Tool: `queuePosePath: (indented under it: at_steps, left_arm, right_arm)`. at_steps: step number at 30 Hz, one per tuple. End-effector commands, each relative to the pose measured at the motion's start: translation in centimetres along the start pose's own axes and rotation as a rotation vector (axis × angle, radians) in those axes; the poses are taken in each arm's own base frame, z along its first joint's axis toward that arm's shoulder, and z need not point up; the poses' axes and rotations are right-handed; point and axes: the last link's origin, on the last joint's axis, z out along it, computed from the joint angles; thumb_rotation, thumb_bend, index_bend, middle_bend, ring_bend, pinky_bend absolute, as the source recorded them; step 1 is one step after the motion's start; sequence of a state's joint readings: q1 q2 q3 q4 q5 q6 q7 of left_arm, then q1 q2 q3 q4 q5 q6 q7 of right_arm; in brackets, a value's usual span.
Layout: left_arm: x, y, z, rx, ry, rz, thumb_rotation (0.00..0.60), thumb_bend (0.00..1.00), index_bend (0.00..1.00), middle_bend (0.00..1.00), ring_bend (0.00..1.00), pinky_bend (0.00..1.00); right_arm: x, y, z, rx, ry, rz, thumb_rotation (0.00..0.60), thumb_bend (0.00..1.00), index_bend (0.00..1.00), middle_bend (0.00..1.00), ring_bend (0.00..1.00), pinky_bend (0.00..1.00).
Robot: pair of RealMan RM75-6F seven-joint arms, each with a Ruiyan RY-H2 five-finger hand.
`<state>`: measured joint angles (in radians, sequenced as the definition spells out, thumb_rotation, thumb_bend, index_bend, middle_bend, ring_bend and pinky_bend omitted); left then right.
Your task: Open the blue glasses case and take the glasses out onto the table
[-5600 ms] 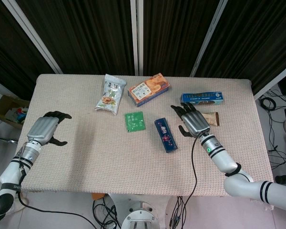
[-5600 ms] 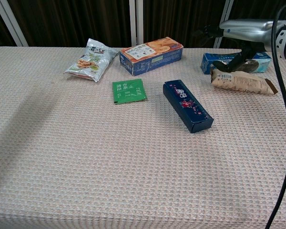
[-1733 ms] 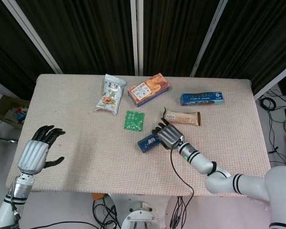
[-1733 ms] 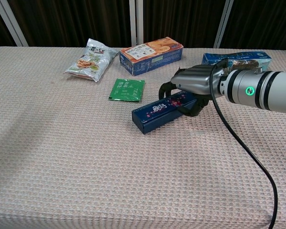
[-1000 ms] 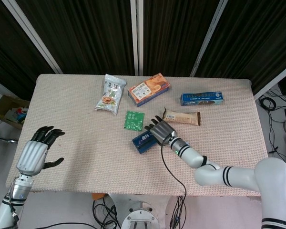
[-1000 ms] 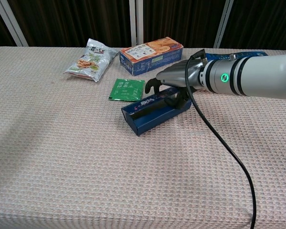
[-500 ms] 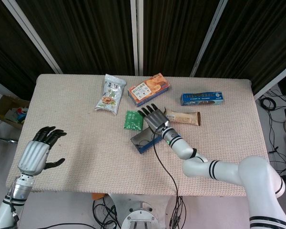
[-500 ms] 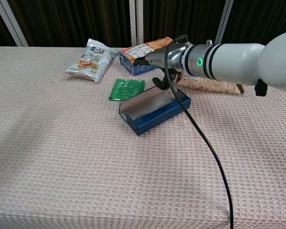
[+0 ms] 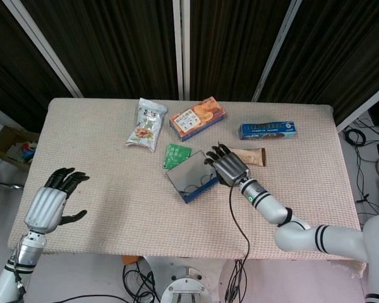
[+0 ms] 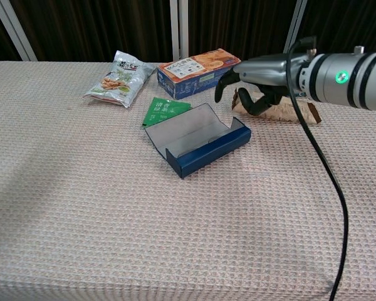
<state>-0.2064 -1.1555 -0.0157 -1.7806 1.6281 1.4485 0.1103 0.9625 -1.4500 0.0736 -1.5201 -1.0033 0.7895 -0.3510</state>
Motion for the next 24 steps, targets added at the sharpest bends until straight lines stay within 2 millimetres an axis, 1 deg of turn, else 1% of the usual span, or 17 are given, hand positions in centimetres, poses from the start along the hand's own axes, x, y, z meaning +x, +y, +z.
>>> queuePosePath:
  at_steps: [1, 5, 13, 17, 20, 24]
  left_arm:
    - [0.0, 0.2, 0.0, -0.003, -0.001, 0.000, 0.600, 0.05, 0.24, 0.22, 0.13, 0.14]
    - [0.1, 0.4, 0.0, -0.008, 0.006, -0.002, 0.600, 0.05, 0.24, 0.22, 0.13, 0.14]
    - [0.2, 0.4, 0.0, -0.006, 0.004, 0.001, 0.600, 0.05, 0.24, 0.22, 0.13, 0.14]
    - [0.2, 0.4, -0.1, -0.004, 0.002, -0.001, 0.600, 0.05, 0.24, 0.22, 0.13, 0.14]
    - [0.2, 0.4, -0.2, -0.003, 0.001, 0.002, 0.600, 0.05, 0.24, 0.22, 0.13, 0.14]
    - [0.4, 0.4, -0.4, -0.006, 0.006, 0.009, 0.600, 0.05, 0.24, 0.22, 0.13, 0.14]
  right_arm:
    - [-1.9, 1.2, -1.5, -0.006, -0.039, 0.000, 0.600, 0.93, 0.28, 0.15, 0.00, 0.00]
    - [-2.8, 1.3, -1.3, 0.000, -0.052, -0.008, 0.600, 0.93, 0.28, 0.15, 0.00, 0.00]
    - [-3.1, 1.2, -0.1, 0.010, -0.040, -0.034, 0.600, 0.93, 0.28, 0.16, 0.00, 0.00]
    - [-3.6, 1.2, 0.0, 0.019, -0.058, -0.060, 0.600, 0.93, 0.29, 0.16, 0.00, 0.00]
    - [-4.0, 1.1, -0.8, 0.034, -0.067, -0.058, 0.600, 0.93, 0.31, 0.17, 0.00, 0.00]
    - [-4.3, 1.2, -3.2, 0.066, -0.075, -0.039, 0.600, 0.93, 0.35, 0.18, 0.00, 0.00]
